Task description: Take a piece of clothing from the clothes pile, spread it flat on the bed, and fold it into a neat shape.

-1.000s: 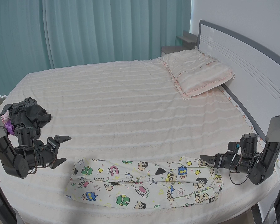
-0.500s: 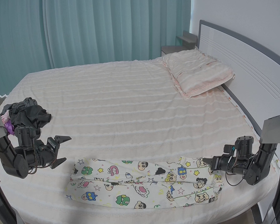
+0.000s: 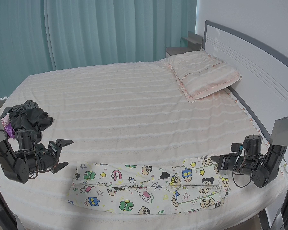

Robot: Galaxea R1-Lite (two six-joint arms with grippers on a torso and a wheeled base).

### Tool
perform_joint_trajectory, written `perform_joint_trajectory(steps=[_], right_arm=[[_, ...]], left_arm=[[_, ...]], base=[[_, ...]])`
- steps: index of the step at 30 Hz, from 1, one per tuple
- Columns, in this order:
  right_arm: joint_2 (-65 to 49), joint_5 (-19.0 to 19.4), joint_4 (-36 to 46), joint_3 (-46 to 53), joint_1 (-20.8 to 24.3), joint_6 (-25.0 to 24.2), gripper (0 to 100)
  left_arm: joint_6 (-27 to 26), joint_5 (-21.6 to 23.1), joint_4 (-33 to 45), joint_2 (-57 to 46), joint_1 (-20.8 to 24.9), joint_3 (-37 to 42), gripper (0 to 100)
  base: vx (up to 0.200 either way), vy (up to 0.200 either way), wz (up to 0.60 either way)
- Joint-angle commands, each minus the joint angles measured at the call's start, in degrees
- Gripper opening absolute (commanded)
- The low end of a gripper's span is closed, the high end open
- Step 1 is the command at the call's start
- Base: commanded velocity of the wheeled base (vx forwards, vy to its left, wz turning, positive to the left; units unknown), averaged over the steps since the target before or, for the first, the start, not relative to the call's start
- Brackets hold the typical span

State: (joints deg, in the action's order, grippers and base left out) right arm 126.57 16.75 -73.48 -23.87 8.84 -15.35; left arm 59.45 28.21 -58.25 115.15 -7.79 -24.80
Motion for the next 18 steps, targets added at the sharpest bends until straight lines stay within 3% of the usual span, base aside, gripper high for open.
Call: perform_joint_trajectory(steps=[1,5,6,18], right_arm=[[1.5,0.0,0.1,-1.2,0.3,0.2,0],[3.0,-0.1,0.2,-2.1,0.3,0.6,0],[3.2,-0.1,0.1,-2.1,0.2,0.6,100],[-0.5,-0.3,-1.8,3.7,0.0,0.8,100]], left_arm=[[0.0,0.0,0.0,0.0,0.0,0.0,100],[0.0,0.0,0.0,0.0,0.0,0.0,100],[0.0,0.0,0.0,0.0,0.0,0.0,100],[0.0,0.0,-0.1,0.0,0.0,0.3,100]], base=[[0.0,0.0,0.0],[0.0,0.0,0.0],[0.0,0.0,0.0],[0.0,0.0,0.0]])
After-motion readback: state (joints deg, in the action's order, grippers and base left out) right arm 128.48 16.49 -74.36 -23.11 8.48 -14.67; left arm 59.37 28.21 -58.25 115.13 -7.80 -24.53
